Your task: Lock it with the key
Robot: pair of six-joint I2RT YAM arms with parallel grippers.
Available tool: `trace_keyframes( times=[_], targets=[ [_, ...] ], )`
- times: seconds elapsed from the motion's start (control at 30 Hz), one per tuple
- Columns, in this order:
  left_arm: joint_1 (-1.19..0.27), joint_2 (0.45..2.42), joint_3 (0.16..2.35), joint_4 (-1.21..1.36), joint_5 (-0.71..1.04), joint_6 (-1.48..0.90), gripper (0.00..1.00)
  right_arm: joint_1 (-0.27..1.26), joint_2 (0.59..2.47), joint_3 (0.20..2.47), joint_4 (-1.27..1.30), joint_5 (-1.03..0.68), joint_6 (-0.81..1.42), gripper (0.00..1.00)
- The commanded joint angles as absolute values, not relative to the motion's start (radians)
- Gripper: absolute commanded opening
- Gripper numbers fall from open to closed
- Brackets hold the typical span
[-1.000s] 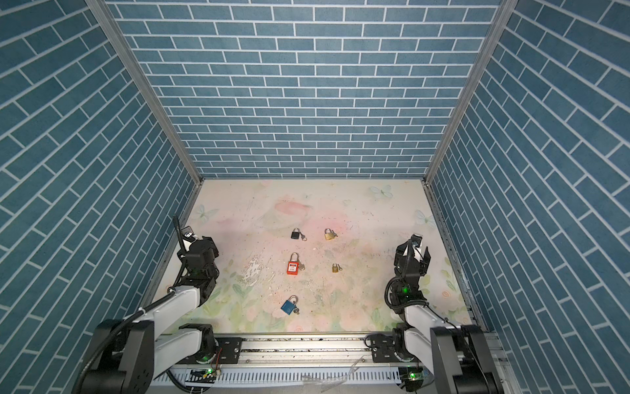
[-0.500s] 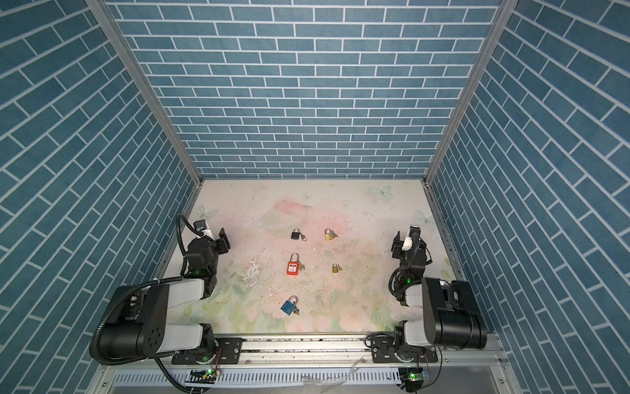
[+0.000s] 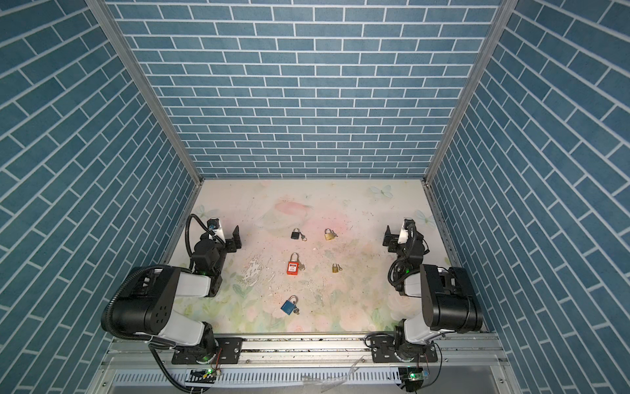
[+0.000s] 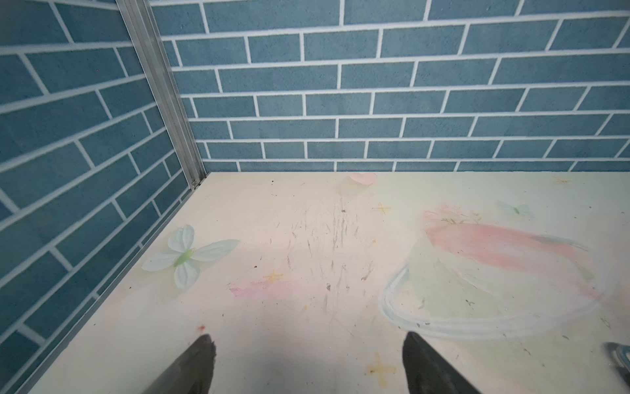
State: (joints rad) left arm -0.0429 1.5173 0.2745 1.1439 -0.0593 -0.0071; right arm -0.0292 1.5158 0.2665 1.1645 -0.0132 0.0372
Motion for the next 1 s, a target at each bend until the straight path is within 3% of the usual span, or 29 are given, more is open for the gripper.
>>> trace_keyframes(
  times=[0.0,0.97],
  targets=[
    [-0.047,1.518,0.277,1.138,-0.068,0.013,0.87,-0.033,1.518,0.270,1.134,-0.029,0.033,0.97],
    [-0.066,1.512,0.268,1.149,-0.100,0.023,0.87,-0.033,1.531,0.271,1.150,-0.040,0.022,0.99]
  ],
)
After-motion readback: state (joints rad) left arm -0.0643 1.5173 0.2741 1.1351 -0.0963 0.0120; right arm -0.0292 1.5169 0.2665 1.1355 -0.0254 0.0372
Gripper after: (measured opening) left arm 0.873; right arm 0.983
